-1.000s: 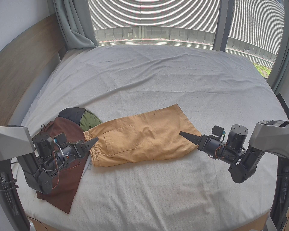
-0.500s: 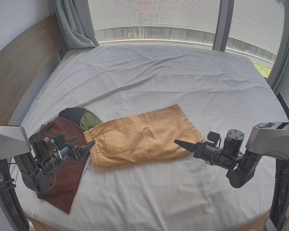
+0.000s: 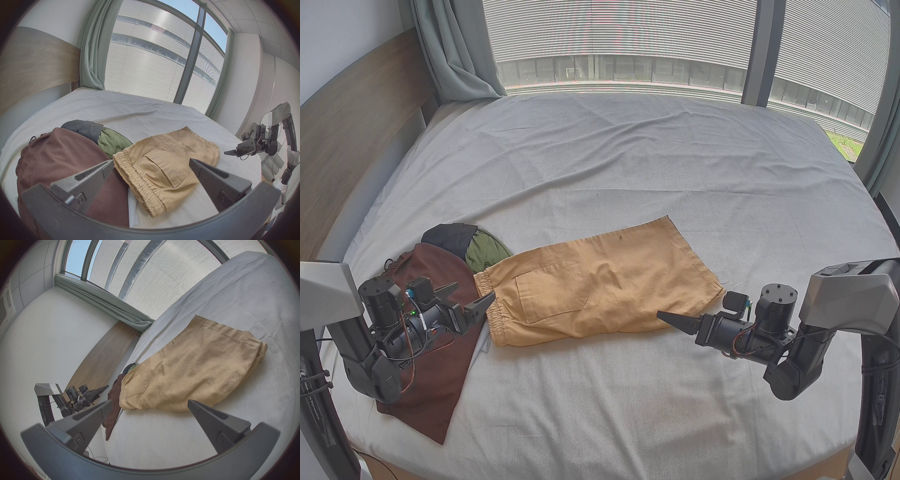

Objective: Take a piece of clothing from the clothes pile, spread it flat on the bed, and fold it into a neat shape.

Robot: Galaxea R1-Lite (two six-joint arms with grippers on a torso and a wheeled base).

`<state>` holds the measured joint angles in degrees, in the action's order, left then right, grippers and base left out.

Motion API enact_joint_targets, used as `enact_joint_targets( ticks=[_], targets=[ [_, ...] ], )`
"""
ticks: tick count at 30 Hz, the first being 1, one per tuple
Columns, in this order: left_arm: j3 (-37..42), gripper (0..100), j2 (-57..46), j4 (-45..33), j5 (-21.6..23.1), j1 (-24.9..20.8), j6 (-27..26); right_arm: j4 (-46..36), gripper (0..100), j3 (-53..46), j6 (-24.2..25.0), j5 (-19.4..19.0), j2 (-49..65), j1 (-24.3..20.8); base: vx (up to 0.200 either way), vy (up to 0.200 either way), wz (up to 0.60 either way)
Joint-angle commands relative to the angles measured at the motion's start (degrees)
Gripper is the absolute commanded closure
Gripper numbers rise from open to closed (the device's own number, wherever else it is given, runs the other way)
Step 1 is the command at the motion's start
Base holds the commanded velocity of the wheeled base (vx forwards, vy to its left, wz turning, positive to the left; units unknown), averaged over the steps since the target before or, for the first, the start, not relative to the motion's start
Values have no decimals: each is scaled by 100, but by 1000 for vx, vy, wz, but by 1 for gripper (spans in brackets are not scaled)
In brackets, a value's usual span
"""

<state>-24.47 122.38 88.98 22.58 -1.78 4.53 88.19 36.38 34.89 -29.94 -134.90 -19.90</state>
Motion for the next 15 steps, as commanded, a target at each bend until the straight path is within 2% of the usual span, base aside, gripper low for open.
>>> enact_joint_targets(
  ticks=[1, 15],
  targets=[
    [12, 0, 23, 23, -8, -15, 4, 6, 0, -34, -8, -3, -326, 3, 0, 0, 0],
    [3, 0, 40, 23, -8, -7, 4, 6, 0, 317, 9, 23, -871, 47, 0, 0, 0]
  ],
)
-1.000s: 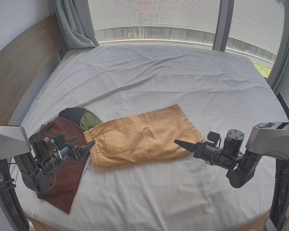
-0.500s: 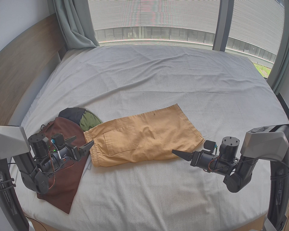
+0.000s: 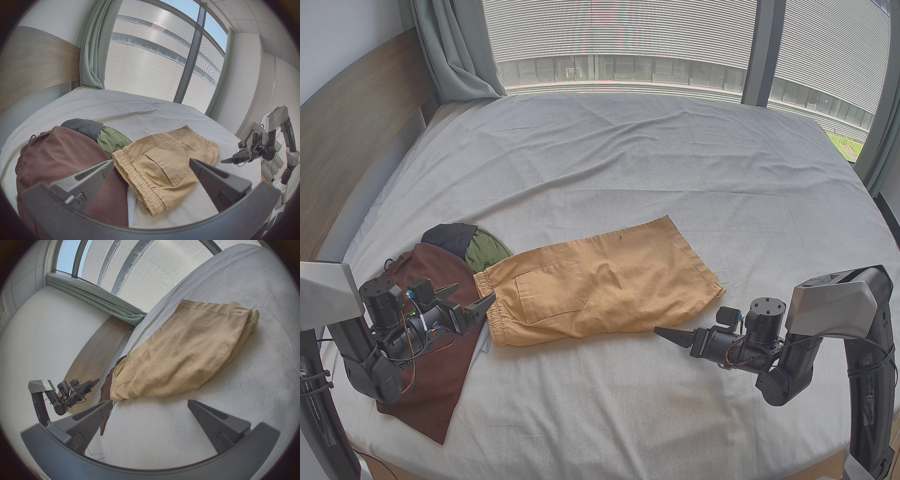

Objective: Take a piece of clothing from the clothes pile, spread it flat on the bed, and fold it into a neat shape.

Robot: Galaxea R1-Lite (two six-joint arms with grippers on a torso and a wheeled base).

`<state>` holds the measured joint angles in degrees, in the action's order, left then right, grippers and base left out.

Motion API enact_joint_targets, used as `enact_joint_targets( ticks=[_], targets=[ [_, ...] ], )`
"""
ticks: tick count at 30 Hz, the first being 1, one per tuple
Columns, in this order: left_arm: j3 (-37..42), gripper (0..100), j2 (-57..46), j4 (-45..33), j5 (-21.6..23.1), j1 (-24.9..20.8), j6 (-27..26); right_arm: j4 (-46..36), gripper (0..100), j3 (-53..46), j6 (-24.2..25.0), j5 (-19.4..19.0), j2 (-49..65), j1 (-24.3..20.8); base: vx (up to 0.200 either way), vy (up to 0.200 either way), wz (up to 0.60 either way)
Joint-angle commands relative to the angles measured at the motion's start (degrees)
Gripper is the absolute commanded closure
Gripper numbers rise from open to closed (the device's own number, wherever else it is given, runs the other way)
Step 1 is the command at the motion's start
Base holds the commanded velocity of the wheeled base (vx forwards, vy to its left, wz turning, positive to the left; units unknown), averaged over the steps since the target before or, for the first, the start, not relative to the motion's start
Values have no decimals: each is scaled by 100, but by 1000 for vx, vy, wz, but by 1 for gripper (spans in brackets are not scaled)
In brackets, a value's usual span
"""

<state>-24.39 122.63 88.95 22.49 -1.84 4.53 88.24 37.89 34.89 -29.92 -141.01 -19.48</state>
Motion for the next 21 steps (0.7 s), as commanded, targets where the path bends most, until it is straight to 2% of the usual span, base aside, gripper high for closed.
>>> enact_joint_targets(
  ticks=[1, 8, 12, 21],
  targets=[
    [-4, 0, 16, 25, 1, 0, 4, 1, 0, 210, 18, 21, -322, 14, 0, 0, 0],
    [-4, 0, 16, 25, 1, 0, 4, 1, 0, 500, 44, 47, -559, 41, 0, 0, 0],
    [-4, 0, 69, 25, 1, 0, 4, 1, 0, 948, 97, 399, -761, 23, 0, 0, 0],
    [-4, 0, 60, 25, 1, 17, 12, 9, 0, 1502, 756, 575, -911, -179, 0, 0, 0]
  ],
)
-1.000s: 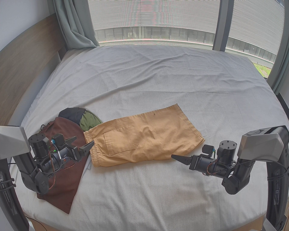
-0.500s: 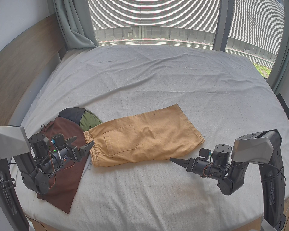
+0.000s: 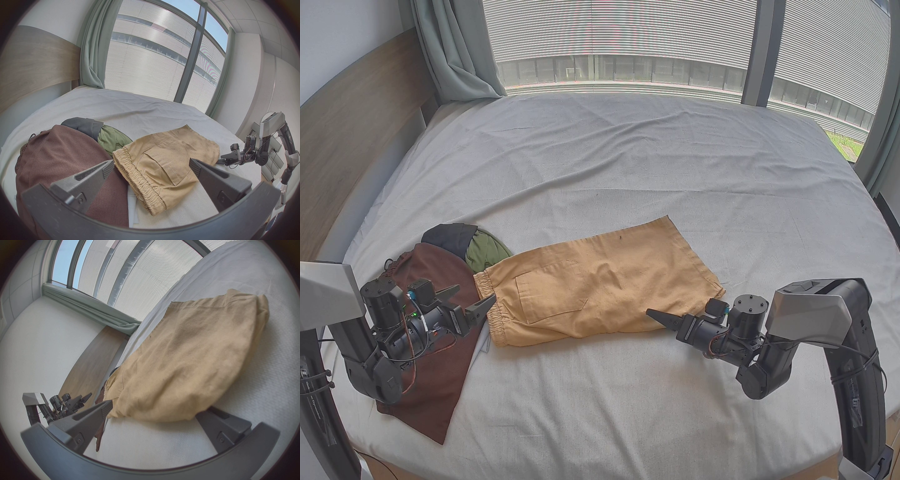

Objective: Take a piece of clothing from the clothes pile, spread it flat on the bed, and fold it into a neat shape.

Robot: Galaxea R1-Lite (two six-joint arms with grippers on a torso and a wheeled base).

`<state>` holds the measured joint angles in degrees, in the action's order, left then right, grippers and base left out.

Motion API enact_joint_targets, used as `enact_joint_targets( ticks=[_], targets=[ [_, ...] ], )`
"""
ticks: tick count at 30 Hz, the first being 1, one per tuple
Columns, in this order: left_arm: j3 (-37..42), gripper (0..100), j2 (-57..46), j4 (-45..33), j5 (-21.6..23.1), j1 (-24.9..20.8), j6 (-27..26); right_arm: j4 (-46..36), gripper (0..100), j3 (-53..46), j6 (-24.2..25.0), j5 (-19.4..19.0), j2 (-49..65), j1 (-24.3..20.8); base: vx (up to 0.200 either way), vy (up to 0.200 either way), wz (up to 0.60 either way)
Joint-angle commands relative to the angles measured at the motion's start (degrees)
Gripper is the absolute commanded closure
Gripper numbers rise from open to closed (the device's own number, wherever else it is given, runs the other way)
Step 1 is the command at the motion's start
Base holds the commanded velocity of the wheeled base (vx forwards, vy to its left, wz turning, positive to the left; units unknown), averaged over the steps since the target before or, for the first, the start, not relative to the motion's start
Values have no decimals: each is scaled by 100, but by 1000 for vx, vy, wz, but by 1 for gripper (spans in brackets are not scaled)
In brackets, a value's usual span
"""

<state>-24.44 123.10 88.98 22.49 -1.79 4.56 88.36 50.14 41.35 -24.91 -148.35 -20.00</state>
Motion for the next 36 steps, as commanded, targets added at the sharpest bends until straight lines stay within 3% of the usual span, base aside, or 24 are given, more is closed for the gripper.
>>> enact_joint_targets(
  ticks=[1, 5, 15, 29, 30, 36],
  targets=[
    [1, 0, 12, 23, 1, 12, 10, -3, 0, 400, 172, 170, -221, -162, 0, 0, 0],
    [1, 0, 21, 23, 1, 12, 10, -3, 0, 673, 374, 478, -423, -302, 0, 0, 0],
    [-17, 0, 21, 23, 1, 12, 10, -3, 0, 963, 769, 504, -555, -487, 0, 0, 0],
    [-8, 0, 56, 23, 1, -23, 10, -3, 0, 1050, 778, 645, -599, -478, 0, 0, 0],
    [-8, 0, 56, 23, 1, -23, 10, -3, 100, 1050, 778, 654, -599, -478, 0, 0, 0],
    [-8, 0, 65, 23, 1, -32, 10, -3, 100, 1050, 769, 645, -599, -478, 0, 0, 0]
  ],
)
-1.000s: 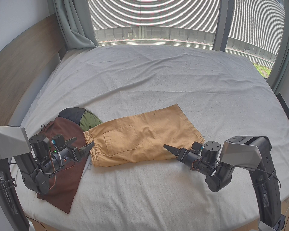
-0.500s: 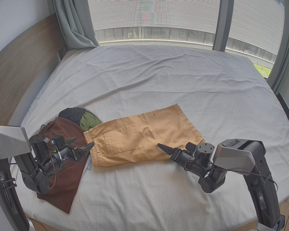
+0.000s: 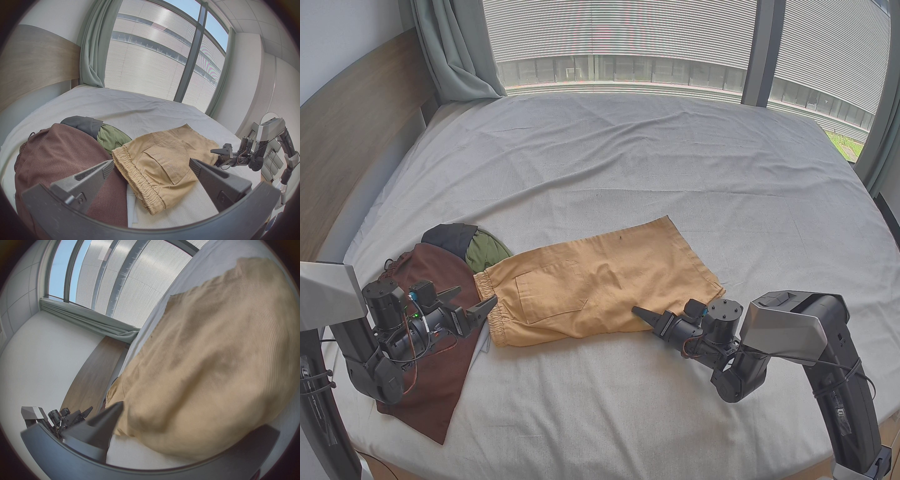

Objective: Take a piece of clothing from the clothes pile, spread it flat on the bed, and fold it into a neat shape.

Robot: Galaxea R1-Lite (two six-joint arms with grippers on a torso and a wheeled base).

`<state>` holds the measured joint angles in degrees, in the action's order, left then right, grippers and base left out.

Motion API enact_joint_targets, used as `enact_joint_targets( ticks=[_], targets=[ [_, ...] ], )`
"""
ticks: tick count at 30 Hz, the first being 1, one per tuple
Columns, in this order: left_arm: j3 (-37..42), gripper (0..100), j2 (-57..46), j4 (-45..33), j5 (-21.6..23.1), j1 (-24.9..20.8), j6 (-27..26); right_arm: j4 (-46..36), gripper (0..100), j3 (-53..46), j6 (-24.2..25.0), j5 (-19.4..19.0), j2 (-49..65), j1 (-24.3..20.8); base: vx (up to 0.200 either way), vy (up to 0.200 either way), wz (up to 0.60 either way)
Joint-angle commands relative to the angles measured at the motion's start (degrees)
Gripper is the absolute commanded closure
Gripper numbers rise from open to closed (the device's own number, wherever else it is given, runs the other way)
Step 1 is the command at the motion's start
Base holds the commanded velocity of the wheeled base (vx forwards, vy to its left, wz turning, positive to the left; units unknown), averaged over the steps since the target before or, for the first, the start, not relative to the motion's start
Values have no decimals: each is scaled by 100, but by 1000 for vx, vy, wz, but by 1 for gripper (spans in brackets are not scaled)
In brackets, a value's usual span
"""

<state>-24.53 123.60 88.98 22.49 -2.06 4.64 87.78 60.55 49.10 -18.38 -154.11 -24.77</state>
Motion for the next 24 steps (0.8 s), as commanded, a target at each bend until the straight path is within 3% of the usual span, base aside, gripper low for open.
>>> enact_joint_targets(
  ticks=[1, 24],
  targets=[
    [1, 0, 15, 23, 1, -5, 1, 55, 100, 9, -6, -7, -22, -1, 0, 0, 0],
    [9, 0, 59, 23, 1, -22, 1, 46, 100, -96, -41, 1, -13, -10, 0, 0, 0]
  ],
)
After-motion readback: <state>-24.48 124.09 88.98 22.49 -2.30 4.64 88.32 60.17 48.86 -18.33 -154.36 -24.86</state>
